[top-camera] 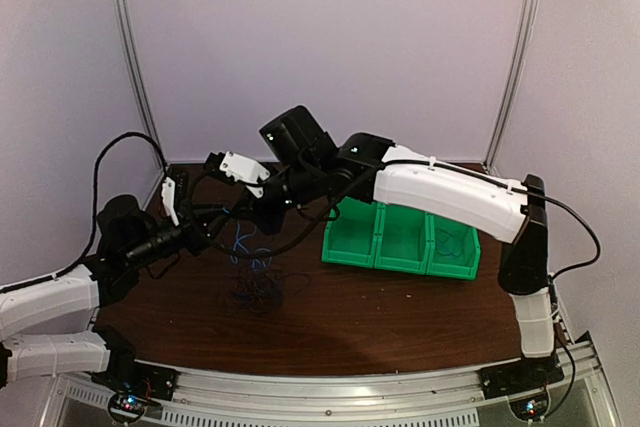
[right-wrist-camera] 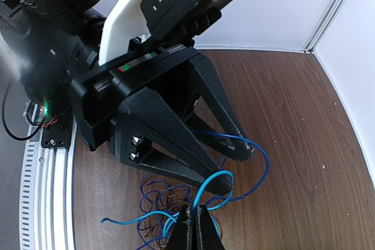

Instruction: Untangle the cables

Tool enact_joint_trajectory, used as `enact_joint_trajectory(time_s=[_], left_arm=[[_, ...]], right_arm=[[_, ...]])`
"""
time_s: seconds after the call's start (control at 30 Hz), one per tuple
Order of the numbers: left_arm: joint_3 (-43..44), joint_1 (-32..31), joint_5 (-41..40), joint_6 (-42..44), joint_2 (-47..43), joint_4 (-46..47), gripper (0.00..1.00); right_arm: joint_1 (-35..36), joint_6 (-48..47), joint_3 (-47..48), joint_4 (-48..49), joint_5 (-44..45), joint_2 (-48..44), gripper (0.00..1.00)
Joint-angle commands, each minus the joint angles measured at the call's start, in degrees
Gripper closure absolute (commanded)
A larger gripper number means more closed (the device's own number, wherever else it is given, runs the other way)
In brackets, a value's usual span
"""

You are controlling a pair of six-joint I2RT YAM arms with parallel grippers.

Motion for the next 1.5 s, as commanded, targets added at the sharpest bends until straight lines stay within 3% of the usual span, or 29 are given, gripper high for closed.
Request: enact_joint_trajectory(time_s=[0.0,0.33,0.5,0.63,0.83,1.1,1.27,1.47], left_arm=[[2.11,-0.03,1.94,2.26,0.55,5.4,0.7],[1.78,-0.03,2.97,2.68,1.72,10.2,0.91],[2.35,-0.03,-0.84,2.76,1.27,6.86,0.99],[2.57,-0.1,-0.49,1.99,0.67,4.17,1.0],[0.97,-0.21,-3.17,0.15,-1.41,2.2,1.0],[0.9,-0.21,-13.49,-3.69,-0.9,-7.58,1.0],[-2.44,-0.12,-20.57,-8.73,0.41,-8.42,1.0],[-5.65,-0.12,-23.19,-12.69,1.07,-8.62,1.0]], right_arm=[[-0.37,0.3,0.91,-0.46,-0.29,-0.25,1.0],[-2.05,1.34,1.6,-0.99,-1.59,0.61,1.0],[-3.08,1.03,1.5,-1.56,-1.64,0.69,0.88],[-3.79,0.0,0.96,-1.8,-1.62,0.99,0.86],[-3.87,-0.27,1.88,-2.69,-2.82,3.4,0.76],[-4.04,-5.27,-9.5,-0.21,-4.8,3.43,0.71],[-4.0,-8.65,-14.46,0.69,-7.34,2.5,0.76],[-4.65,-7.5,-13.72,0.14,-7.35,6.19,0.77]])
